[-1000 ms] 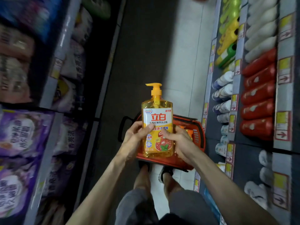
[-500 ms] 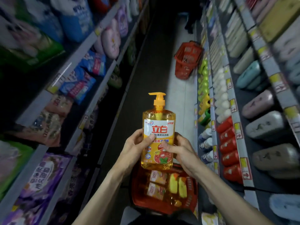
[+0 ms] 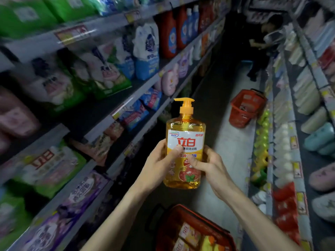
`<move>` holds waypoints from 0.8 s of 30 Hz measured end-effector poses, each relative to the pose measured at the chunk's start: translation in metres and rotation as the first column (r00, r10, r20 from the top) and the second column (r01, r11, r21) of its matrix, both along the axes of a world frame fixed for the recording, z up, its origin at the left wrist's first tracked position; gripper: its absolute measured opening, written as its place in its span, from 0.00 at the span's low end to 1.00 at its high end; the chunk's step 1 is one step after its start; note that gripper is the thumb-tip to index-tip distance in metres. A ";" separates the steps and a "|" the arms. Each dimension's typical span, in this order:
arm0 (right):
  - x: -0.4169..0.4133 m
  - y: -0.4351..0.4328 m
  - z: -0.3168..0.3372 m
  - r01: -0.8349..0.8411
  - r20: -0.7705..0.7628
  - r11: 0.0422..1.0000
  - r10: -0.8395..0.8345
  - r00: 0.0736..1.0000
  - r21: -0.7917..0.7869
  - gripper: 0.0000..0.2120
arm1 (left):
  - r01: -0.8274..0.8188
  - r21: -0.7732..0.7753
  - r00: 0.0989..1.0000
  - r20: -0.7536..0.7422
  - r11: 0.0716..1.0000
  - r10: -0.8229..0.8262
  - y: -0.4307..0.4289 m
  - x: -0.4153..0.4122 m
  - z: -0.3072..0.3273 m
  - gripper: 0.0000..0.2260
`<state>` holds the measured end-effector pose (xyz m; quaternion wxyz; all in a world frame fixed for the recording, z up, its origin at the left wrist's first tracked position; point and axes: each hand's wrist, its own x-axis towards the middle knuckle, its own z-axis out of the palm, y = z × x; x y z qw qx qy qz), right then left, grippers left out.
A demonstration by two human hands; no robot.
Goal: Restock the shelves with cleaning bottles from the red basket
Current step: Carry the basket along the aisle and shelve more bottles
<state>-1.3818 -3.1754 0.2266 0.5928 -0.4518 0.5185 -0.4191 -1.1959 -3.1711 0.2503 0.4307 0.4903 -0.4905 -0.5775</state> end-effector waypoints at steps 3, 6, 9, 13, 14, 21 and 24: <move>0.012 0.005 0.011 -0.143 -0.015 0.988 0.142 0.990 -0.065 0.24 | -0.104 -0.052 0.990 0.090 0.993 0.109 0.022 0.008 0.008 0.26; 0.020 0.014 0.015 -0.262 -0.035 0.958 0.260 0.965 -0.114 0.23 | -0.202 -0.114 0.962 0.161 0.973 0.219 0.050 0.013 0.014 0.26; 0.037 0.024 0.018 -0.349 -0.041 0.925 0.347 0.937 -0.150 0.23 | -0.315 -0.166 0.924 0.171 0.935 0.342 0.084 0.019 0.019 0.22; 0.071 0.047 0.024 -0.480 -0.036 0.855 0.483 0.875 -0.195 0.27 | -0.485 -0.204 0.834 0.184 0.850 0.520 0.130 0.033 0.029 0.20; 0.082 0.053 0.027 -0.514 -0.039 0.832 0.518 0.854 -0.208 0.27 | -0.524 -0.211 0.808 0.184 0.825 0.560 0.142 0.040 0.032 0.20; 0.169 0.122 0.056 -0.704 -0.051 0.645 0.725 0.686 -0.298 0.23 | -0.729 -0.296 0.570 0.237 0.617 0.787 0.252 0.099 0.058 0.22; 0.208 0.163 0.072 -0.767 -0.034 0.555 0.803 0.595 -0.323 0.21 | -0.791 -0.317 0.490 0.187 0.524 0.852 0.303 0.122 0.068 0.18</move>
